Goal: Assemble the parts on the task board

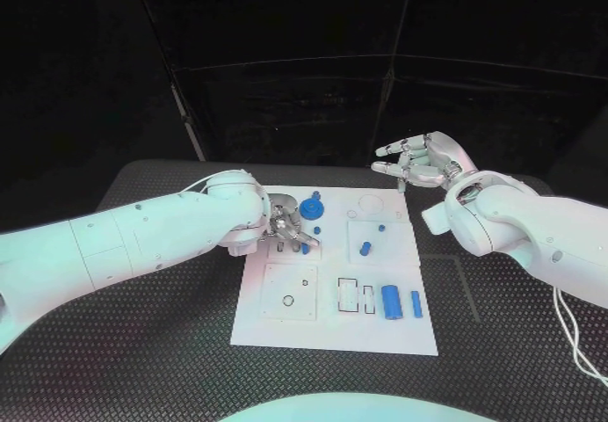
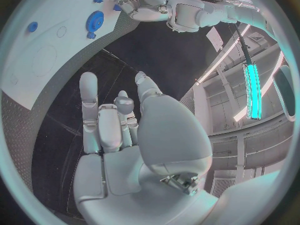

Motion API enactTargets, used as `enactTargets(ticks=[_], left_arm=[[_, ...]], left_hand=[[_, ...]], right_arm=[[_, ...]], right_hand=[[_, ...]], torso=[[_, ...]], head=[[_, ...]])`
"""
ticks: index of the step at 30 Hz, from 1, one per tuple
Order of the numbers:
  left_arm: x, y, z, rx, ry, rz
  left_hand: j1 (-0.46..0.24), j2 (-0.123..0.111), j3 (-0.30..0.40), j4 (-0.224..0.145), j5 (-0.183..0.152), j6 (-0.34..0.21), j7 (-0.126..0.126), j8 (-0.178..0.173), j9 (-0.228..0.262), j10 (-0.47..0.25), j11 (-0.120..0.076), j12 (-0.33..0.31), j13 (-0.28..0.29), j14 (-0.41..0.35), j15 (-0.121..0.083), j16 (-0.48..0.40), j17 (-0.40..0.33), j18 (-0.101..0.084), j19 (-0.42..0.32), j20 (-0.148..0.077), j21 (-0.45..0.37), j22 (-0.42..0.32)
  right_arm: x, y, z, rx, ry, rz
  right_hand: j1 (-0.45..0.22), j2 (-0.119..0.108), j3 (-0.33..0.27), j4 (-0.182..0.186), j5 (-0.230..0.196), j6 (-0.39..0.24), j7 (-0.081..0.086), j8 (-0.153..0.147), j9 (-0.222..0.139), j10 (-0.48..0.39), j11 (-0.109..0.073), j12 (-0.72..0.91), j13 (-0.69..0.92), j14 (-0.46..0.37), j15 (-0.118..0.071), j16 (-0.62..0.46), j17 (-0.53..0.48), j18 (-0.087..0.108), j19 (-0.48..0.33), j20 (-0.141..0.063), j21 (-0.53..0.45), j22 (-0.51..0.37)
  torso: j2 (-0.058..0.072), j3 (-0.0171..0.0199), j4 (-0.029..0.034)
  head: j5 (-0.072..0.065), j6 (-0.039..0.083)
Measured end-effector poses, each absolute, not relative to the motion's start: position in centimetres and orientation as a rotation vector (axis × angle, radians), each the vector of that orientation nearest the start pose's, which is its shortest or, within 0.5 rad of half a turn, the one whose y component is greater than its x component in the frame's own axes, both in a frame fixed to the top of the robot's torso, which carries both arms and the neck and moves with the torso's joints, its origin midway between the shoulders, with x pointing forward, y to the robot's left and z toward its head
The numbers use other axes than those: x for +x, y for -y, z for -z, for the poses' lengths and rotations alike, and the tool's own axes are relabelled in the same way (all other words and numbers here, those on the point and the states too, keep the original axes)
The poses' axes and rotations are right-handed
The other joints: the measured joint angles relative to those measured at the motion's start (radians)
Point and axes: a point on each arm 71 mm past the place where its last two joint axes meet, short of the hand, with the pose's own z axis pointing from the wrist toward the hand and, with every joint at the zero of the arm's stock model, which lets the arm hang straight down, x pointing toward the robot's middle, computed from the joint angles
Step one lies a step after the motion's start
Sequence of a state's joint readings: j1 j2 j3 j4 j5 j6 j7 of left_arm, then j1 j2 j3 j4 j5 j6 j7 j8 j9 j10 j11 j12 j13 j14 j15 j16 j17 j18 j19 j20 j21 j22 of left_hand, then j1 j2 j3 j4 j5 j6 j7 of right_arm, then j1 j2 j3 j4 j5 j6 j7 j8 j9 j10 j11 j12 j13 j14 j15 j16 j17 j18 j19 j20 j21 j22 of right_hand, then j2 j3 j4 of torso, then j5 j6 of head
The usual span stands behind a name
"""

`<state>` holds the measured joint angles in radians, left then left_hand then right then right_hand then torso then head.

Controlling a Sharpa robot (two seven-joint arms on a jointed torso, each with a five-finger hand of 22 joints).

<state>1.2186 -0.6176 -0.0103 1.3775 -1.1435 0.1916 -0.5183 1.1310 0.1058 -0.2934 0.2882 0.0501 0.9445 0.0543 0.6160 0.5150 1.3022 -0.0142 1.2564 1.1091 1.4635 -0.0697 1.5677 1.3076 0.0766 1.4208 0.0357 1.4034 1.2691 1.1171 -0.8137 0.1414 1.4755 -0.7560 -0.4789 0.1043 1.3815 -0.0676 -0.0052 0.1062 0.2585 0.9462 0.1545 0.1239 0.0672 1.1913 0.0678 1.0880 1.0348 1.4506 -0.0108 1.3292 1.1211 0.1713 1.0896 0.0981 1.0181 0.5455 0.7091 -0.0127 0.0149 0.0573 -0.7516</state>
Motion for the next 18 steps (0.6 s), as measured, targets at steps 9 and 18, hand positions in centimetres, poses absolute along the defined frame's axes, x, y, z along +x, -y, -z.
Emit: enactTargets(ticks=[9,18], left_arm=[[50.18,-13.88,21.61,-0.018,-2.320,0.448],[50.13,-13.68,21.63,-0.010,-2.325,0.449]], left_hand=[[0.007,0.007,0.003,-0.003,0.000,-0.007,-0.001,0.004,0.008,0.000,0.000,0.000,0.001,0.000,0.000,0.000,0.000,0.000,0.000,0.000,0.000,0.004],[0.044,0.030,0.017,-0.017,0.000,-0.012,0.001,0.008,0.025,0.000,0.000,0.000,0.002,0.000,0.000,0.000,0.000,0.000,-0.003,0.004,0.000,0.007]], right_arm=[[50.86,21.36,15.66,0.584,-1.460,-1.087],[50.95,21.23,15.73,0.583,-1.463,-1.087]], right_hand=[[0.000,0.000,0.000,0.000,0.000,0.000,0.000,0.000,0.000,0.000,0.000,0.000,0.000,0.000,0.000,0.000,0.000,0.000,0.000,0.000,0.000,0.000],[0.000,0.000,0.000,0.000,0.006,0.000,0.000,0.000,0.000,0.000,0.000,0.000,0.000,0.000,0.000,0.000,0.000,0.000,0.000,0.000,0.000,0.000]], torso=[[0.000,-0.0003,0.0003],[0.000,-0.0003,0.0008]], head=[[-0.001,-0.003],[-0.001,-0.006]])
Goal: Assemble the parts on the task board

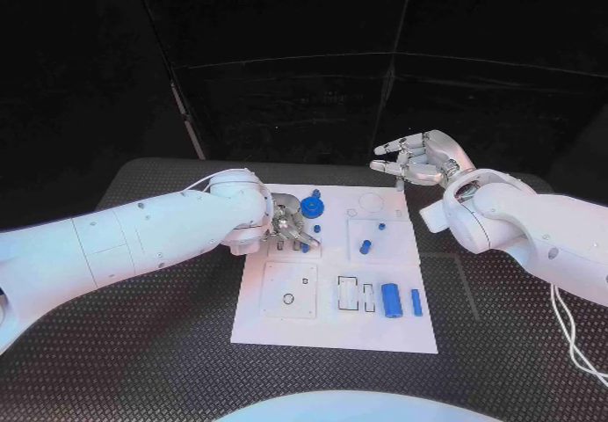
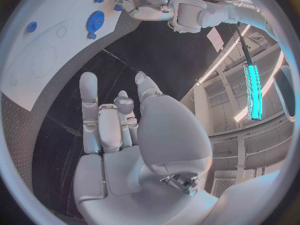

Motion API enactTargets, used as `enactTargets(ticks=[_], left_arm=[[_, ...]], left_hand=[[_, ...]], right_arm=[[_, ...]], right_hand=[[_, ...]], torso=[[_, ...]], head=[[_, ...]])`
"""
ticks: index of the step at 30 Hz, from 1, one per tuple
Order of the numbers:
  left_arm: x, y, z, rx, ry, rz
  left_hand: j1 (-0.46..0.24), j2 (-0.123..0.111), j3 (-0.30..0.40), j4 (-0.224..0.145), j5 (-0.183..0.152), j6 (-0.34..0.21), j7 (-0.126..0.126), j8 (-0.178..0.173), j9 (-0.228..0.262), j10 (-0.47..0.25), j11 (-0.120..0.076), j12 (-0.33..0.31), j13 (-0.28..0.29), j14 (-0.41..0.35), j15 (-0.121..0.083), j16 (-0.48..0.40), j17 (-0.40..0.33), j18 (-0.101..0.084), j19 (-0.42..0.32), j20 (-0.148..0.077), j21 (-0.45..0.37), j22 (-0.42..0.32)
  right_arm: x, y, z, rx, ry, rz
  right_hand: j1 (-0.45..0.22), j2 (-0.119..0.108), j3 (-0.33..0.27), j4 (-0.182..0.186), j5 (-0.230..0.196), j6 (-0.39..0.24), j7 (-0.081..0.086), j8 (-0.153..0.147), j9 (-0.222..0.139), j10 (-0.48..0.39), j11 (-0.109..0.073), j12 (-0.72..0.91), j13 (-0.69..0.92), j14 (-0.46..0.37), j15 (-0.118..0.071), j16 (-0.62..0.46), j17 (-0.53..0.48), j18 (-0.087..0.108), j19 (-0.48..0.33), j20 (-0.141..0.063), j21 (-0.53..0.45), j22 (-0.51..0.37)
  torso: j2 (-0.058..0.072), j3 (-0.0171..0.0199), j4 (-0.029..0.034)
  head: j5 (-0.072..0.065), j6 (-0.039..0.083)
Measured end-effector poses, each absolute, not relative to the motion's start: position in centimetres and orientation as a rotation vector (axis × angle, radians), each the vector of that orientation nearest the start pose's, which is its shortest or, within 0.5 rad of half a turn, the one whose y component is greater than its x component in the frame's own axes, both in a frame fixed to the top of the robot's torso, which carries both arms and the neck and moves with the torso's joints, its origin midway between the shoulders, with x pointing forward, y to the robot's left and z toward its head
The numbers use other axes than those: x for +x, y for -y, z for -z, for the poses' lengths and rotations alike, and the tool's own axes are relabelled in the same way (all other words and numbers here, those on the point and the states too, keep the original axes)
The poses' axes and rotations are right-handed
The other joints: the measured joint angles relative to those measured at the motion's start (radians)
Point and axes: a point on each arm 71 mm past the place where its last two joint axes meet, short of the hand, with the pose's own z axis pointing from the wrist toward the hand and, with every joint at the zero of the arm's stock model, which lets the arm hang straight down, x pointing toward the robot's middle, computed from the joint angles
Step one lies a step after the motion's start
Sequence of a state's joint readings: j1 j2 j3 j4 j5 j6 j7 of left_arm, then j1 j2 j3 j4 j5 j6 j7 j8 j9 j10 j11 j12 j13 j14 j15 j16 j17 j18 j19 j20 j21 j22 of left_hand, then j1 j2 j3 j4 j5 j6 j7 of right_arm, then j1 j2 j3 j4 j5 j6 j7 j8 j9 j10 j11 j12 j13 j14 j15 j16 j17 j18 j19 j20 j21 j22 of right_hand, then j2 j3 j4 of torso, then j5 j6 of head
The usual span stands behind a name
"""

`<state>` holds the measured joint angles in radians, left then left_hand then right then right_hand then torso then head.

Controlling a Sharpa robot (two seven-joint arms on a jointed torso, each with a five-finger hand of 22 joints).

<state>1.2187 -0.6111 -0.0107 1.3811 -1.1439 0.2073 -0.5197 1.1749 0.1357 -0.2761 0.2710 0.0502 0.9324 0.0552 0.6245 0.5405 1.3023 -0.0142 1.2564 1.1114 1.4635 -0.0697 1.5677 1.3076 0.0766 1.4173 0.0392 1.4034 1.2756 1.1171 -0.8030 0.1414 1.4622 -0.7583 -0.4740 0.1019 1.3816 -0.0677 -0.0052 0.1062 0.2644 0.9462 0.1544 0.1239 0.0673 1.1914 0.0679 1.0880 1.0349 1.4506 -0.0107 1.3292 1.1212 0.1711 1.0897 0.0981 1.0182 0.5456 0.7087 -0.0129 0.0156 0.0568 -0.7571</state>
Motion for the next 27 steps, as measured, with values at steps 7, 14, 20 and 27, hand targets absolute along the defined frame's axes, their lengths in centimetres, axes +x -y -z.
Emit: enactTargets(ticks=[7,14,20,27], left_arm=[[50.13,-13.64,21.63,-0.008,-2.326,0.449],[50.19,-13.58,21.39,-0.013,-2.321,0.456],[50.21,-13.83,21.35,-0.039,-2.321,0.467],[50.03,-14.21,21.43,-0.071,-2.326,0.483]], left_hand=[[0.085,0.038,0.050,-0.050,0.000,-0.009,-0.002,0.004,0.019,0.000,0.000,-0.006,0.000,0.000,0.000,0.000,0.000,0.000,0.000,0.000,0.000,0.001],[0.167,0.071,0.120,-0.112,0.000,-0.029,-0.007,0.003,0.027,-0.008,-0.007,-0.013,-0.005,0.000,0.000,0.000,0.000,0.000,0.000,0.000,0.000,0.001],[0.223,0.078,0.150,-0.129,-0.004,-0.045,-0.012,-0.006,0.028,-0.019,-0.008,-0.025,-0.012,0.004,-0.004,0.000,0.000,0.000,-0.003,-0.003,0.000,0.001],[0.255,0.072,0.182,-0.098,-0.007,-0.055,-0.005,-0.014,0.033,-0.029,-0.003,-0.052,-0.034,0.004,-0.004,0.000,0.000,0.000,-0.007,-0.007,0.000,-0.001]], right_arm=[[51.04,21.26,15.80,0.585,-1.465,-1.085],[51.15,21.18,15.88,0.585,-1.468,-1.085],[51.22,21.06,15.94,0.585,-1.471,-1.086],[51.30,21.05,16.01,0.585,-1.474,-1.086]], right_hand=[[0.005,0.005,0.000,0.000,0.025,0.000,0.000,0.000,0.000,0.000,0.000,0.000,-0.005,0.000,0.000,0.000,0.000,0.000,0.000,0.000,-0.005,-0.003],[0.009,0.009,0.003,-0.003,0.065,-0.004,0.004,0.007,0.000,-0.007,0.000,0.000,-0.013,0.000,0.000,-0.005,0.000,0.000,0.000,0.000,-0.015,-0.009],[0.009,0.009,0.006,-0.006,0.073,-0.004,0.004,0.007,0.000,-0.007,0.000,0.000,-0.015,0.000,0.000,-0.005,0.000,0.000,0.000,0.000,-0.016,-0.010],[0.009,0.009,0.006,-0.006,0.077,-0.004,0.004,0.007,0.000,-0.007,0.000,0.000,-0.016,0.000,0.000,-0.005,0.000,0.000,0.000,0.000,-0.016,-0.010]], torso=[[0.000,0.0000,0.0000],[0.000,0.0000,0.0000],[0.000,0.0000,0.0000],[0.000,0.0000,0.0010]], head=[[0.000,-0.002],[0.001,-0.005],[0.001,-0.007],[0.001,-0.005]])
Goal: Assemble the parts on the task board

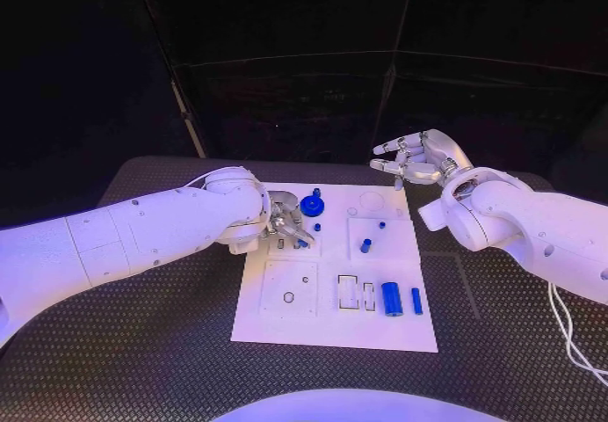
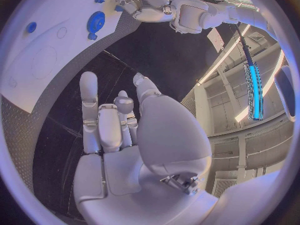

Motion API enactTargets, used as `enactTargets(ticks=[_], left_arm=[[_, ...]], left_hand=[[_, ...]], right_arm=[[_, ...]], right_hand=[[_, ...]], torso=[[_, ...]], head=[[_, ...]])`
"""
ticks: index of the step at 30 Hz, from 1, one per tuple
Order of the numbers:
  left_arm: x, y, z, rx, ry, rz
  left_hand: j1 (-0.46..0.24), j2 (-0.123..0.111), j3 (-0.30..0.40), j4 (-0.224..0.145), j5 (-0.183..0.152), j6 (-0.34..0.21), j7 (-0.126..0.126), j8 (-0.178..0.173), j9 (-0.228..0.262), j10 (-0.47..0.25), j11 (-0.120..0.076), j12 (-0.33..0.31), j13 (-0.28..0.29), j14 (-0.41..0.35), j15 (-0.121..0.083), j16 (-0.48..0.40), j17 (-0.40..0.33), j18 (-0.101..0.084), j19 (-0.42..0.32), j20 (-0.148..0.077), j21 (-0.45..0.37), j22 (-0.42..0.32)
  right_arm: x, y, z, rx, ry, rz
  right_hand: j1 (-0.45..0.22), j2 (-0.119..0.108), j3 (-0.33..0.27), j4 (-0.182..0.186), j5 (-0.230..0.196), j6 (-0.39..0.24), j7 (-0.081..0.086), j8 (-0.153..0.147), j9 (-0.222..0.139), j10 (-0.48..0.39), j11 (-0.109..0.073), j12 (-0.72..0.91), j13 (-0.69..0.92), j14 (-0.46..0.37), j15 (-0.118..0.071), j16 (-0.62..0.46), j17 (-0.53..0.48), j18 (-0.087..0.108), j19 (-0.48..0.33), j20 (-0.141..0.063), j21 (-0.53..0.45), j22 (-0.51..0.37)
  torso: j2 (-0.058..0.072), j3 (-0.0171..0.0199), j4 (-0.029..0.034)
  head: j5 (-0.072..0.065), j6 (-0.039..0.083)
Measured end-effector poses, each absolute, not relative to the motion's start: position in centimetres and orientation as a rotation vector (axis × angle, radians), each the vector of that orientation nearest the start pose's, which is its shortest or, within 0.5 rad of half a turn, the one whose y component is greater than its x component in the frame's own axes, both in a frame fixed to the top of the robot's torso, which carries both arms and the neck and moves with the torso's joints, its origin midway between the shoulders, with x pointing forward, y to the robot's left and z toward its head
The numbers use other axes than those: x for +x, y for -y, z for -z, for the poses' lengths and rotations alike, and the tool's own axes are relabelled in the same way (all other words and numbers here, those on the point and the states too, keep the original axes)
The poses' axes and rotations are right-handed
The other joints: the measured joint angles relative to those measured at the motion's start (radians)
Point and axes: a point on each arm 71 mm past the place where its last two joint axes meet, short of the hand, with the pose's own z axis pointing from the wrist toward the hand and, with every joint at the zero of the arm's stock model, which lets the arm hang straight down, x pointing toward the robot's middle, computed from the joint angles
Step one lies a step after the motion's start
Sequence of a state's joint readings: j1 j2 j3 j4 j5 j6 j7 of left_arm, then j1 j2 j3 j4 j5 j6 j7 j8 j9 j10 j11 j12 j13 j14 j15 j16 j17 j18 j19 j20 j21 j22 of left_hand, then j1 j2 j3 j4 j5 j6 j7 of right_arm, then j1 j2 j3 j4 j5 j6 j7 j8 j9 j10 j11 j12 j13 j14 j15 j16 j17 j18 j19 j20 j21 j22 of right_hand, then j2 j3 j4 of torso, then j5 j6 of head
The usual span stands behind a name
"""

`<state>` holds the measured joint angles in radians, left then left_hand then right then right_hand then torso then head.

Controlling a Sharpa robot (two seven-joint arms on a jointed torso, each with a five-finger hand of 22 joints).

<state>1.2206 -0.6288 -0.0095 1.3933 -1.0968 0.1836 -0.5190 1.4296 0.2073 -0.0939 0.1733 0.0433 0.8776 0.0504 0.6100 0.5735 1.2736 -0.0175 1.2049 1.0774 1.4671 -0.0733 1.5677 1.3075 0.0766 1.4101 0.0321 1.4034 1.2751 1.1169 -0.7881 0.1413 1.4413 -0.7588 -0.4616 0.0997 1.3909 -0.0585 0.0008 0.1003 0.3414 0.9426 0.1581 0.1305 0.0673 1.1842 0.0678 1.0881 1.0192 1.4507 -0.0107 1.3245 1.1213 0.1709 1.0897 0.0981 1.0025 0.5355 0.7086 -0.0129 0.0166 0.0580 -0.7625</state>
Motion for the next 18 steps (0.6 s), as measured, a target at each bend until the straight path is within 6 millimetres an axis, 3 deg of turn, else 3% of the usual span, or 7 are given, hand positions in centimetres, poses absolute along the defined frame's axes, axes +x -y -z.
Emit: enactTargets(ticks=[2,3,8,9,11,14,18], left_arm=[[49.9,-14.4,21.5,-0.085,-2.326,0.488],[49.9,-14.5,21.5,-0.092,-2.325,0.491],[49.6,-15.1,21.3,-0.133,-2.308,0.508],[49.6,-15.2,21.2,-0.144,-2.300,0.512],[49.5,-15.3,21.1,-0.162,-2.287,0.520],[49.2,-15.6,20.9,-0.193,-2.260,0.535],[48.8,-15.8,20.7,-0.229,-2.225,0.550]], left_hand=[[-0.006,-0.007,0.025,0.025,0.004,0.000,0.000,-0.002,0.005,0.000,0.000,-0.001,-0.002,0.000,0.000,0.000,0.000,0.000,-0.003,0.003,0.000,0.001],[-0.025,-0.029,0.049,0.048,0.008,0.000,0.000,-0.002,0.011,0.000,0.000,-0.001,-0.002,0.000,0.000,0.000,0.000,0.000,-0.003,0.003,0.000,0.003],[-0.144,-0.149,0.323,0.004,0.007,0.004,0.004,-0.006,0.030,0.007,0.004,-0.001,0.007,0.000,0.000,0.000,0.000,0.000,-0.002,0.004,0.000,0.022],[-0.174,-0.171,0.392,-0.013,0.007,0.004,0.004,-0.006,0.036,0.013,0.005,-0.001,0.008,0.000,0.000,0.000,0.000,0.000,0.001,0.007,0.000,0.024],[-0.209,-0.205,0.466,-0.017,0.007,0.006,0.001,0.003,0.049,0.019,-0.001,-0.001,0.012,0.000,0.000,0.000,0.000,0.000,0.001,0.008,0.004,0.030],[-0.239,-0.234,0.535,-0.027,0.006,0.010,0.001,0.012,0.061,0.022,-0.004,-0.001,0.012,0.000,0.000,0.000,0.000,0.000,0.008,0.004,0.005,0.033],[-0.263,-0.245,0.579,-0.028,0.006,0.010,0.001,0.019,0.071,0.026,-0.001,-0.001,0.012,0.000,0.000,0.000,0.000,0.000,0.009,0.005,0.010,0.033]], right_arm=[[51.3,21.1,16.0,0.585,-1.476,-1.085],[51.4,21.1,16.1,0.585,-1.476,-1.085],[51.4,21.1,16.1,0.586,-1.479,-1.083],[51.4,21.2,16.1,0.586,-1.479,-1.082],[51.4,21.2,16.1,0.586,-1.480,-1.082],[51.5,21.3,16.2,0.587,-1.482,-1.080],[51.5,21.4,16.2,0.587,-1.484,-1.078]], right_hand=[[0.000,0.000,0.000,0.000,0.000,0.000,0.000,0.000,0.000,0.000,0.000,0.000,0.000,0.000,0.000,0.000,0.000,0.000,0.000,0.000,0.000,0.000],[0.000,0.000,0.000,0.000,0.000,0.000,0.000,0.000,0.000,0.000,0.000,0.000,0.000,0.000,0.000,0.000,0.000,0.000,0.000,0.000,0.000,0.000],[0.000,0.000,0.000,0.000,0.000,0.000,0.000,0.000,0.000,0.000,0.000,0.000,0.000,0.000,0.000,0.000,0.000,0.000,0.000,0.000,0.000,0.000],[0.000,0.000,0.000,0.000,0.001,0.000,0.000,0.000,0.000,0.000,0.000,0.000,0.000,0.000,0.000,0.000,0.000,0.000,0.000,0.000,0.000,0.000],[0.000,0.000,0.000,0.000,0.005,0.000,0.000,0.000,0.000,0.000,0.000,0.000,0.000,0.000,0.000,0.000,0.001,0.000,0.000,0.000,0.000,0.000],[0.000,0.000,0.000,0.000,0.005,0.000,0.000,0.000,0.000,0.000,0.000,0.000,0.000,0.000,0.000,0.000,0.001,0.000,0.003,0.003,0.000,0.000],[0.000,0.000,0.000,0.000,0.005,0.000,0.000,0.005,0.000,0.000,0.000,0.000,0.000,0.000,0.000,0.000,0.001,0.000,0.004,0.004,0.000,0.000]], torso=[[0.000,0.0000,0.0002],[0.000,0.0000,0.0006],[-0.001,0.0003,0.0037],[-0.001,0.0005,0.0046],[-0.002,0.0014,0.0062],[-0.004,0.0033,0.0085],[-0.005,0.0051,0.0109]], head=[[0.001,0.002],[0.001,0.003],[0.003,0.006],[0.003,0.006],[0.003,0.006],[0.004,0.006],[0.003,0.004]])
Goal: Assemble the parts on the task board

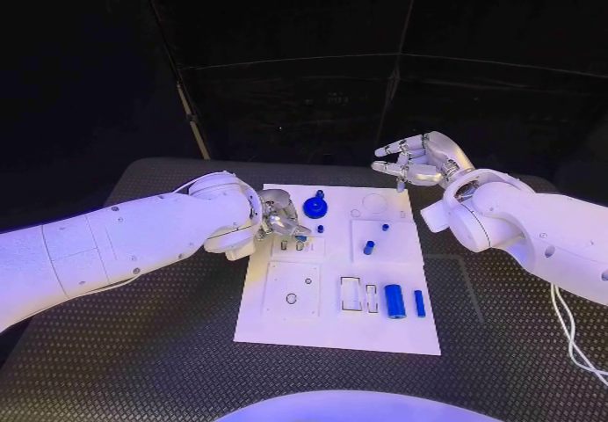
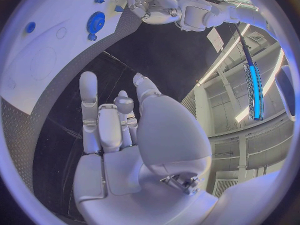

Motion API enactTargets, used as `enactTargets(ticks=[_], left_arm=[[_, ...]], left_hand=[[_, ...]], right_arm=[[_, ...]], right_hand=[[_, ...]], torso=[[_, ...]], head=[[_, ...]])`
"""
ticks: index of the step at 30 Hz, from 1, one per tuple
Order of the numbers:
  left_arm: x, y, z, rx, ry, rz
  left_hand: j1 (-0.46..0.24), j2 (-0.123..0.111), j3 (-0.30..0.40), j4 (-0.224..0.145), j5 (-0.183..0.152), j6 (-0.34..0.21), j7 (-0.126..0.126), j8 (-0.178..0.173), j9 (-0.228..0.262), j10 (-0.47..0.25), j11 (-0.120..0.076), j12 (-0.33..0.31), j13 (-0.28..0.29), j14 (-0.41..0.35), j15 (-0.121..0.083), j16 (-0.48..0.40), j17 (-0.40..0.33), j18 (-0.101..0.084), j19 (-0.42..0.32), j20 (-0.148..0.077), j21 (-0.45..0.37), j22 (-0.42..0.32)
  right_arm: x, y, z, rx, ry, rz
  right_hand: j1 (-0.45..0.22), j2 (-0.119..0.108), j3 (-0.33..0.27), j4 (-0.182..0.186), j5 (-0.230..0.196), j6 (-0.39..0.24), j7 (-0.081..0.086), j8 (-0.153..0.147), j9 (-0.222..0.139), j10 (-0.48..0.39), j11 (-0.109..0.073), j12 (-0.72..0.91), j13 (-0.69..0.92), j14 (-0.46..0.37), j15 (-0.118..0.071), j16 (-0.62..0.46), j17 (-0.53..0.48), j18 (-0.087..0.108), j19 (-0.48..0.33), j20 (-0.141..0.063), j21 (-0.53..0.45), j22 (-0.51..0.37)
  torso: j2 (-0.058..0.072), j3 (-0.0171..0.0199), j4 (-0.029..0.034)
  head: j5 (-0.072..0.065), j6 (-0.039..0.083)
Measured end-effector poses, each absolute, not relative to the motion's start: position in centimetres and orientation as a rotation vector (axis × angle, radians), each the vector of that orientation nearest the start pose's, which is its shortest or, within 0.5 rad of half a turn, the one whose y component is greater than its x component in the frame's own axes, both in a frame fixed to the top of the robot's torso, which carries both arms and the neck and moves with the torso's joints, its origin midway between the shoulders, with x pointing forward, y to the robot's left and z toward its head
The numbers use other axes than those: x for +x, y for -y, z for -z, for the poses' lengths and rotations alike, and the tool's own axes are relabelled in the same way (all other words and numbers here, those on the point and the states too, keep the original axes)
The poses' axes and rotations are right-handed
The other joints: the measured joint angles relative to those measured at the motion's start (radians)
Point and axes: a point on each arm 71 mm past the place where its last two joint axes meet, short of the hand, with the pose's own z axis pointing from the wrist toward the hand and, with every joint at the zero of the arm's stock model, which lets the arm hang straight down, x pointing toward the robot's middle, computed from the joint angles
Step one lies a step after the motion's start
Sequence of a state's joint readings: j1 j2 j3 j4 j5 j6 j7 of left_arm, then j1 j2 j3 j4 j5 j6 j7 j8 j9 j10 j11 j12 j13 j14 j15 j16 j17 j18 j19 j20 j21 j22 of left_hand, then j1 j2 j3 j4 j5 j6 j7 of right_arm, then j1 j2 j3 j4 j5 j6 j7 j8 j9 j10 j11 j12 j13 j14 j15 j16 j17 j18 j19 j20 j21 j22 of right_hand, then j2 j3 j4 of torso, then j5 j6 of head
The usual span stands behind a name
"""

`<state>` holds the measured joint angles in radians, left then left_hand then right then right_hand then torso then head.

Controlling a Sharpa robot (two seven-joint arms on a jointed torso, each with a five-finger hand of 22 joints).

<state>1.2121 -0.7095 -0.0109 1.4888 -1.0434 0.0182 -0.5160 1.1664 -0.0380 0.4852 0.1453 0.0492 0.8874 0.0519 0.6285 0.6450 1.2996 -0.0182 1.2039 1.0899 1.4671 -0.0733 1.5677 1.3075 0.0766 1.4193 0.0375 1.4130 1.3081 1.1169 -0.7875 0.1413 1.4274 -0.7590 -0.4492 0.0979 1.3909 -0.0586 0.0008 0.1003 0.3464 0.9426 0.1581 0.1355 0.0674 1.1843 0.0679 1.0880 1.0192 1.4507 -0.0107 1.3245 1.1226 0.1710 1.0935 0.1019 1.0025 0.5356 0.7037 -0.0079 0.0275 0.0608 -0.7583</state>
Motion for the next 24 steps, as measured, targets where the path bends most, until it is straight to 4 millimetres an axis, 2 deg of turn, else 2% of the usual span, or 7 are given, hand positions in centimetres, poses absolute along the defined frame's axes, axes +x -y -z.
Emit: enactTargets(ticks=[6,9,12,24], left_arm=[[48.3,-16.0,21.1,-0.259,-2.193,0.559],[48.1,-16.2,21.4,-0.268,-2.181,0.554],[48.1,-16.3,21.7,-0.270,-2.171,0.547],[48.3,-16.1,22.4,-0.255,-2.153,0.518]], left_hand=[[-0.007,-0.007,0.018,-0.002,-0.003,0.000,0.000,0.004,0.006,0.003,-0.003,0.004,0.000,0.000,0.000,0.000,0.000,0.000,0.003,-0.003,0.004,0.000],[-0.014,-0.013,0.026,-0.011,-0.003,0.002,0.002,0.004,0.009,0.003,-0.003,0.004,0.000,0.000,0.000,0.000,0.000,-0.015,0.007,0.000,0.004,0.000],[-0.016,-0.014,0.030,-0.009,-0.003,0.001,0.002,0.008,0.010,0.003,-0.003,0.004,0.000,0.000,0.000,0.000,0.000,-0.015,0.007,0.000,0.004,0.000],[-0.020,-0.017,0.037,-0.011,-0.003,0.001,0.002,0.008,0.012,0.003,-0.003,0.004,0.001,0.000,0.000,0.000,0.000,-0.015,0.010,-0.003,0.007,0.000]], right_arm=[[51.6,21.5,16.2,0.588,-1.487,-1.074],[51.6,21.6,16.3,0.589,-1.488,-1.073],[51.7,21.6,16.3,0.589,-1.489,-1.073],[51.7,21.6,16.4,0.590,-1.491,-1.072]], right_hand=[[0.000,0.000,0.000,0.000,0.000,0.000,0.000,0.000,0.000,0.000,0.000,0.000,-0.001,0.000,0.000,0.000,0.000,0.000,0.000,0.000,0.000,0.000],[0.000,0.000,0.000,0.000,0.000,0.000,0.000,0.000,0.000,0.000,0.000,0.000,-0.001,0.000,0.000,0.000,0.001,0.000,0.000,0.000,0.000,0.000],[0.000,0.000,0.000,0.000,0.000,0.000,0.000,0.000,0.000,0.000,0.000,0.000,-0.001,0.000,0.000,0.000,0.001,0.000,0.000,0.000,0.000,0.000],[-0.004,0.004,-0.003,0.003,0.000,0.000,0.000,0.000,0.000,0.000,0.000,0.004,-0.001,0.000,0.000,0.000,0.002,0.000,0.000,0.000,0.000,0.000]], torso=[[-0.002,0.0039,0.0048],[-0.003,0.0059,0.0075],[-0.005,0.0075,0.0089],[-0.004,0.0081,0.0095]], head=[[0.003,-0.002],[0.003,-0.005],[0.002,-0.007],[0.003,-0.008]])
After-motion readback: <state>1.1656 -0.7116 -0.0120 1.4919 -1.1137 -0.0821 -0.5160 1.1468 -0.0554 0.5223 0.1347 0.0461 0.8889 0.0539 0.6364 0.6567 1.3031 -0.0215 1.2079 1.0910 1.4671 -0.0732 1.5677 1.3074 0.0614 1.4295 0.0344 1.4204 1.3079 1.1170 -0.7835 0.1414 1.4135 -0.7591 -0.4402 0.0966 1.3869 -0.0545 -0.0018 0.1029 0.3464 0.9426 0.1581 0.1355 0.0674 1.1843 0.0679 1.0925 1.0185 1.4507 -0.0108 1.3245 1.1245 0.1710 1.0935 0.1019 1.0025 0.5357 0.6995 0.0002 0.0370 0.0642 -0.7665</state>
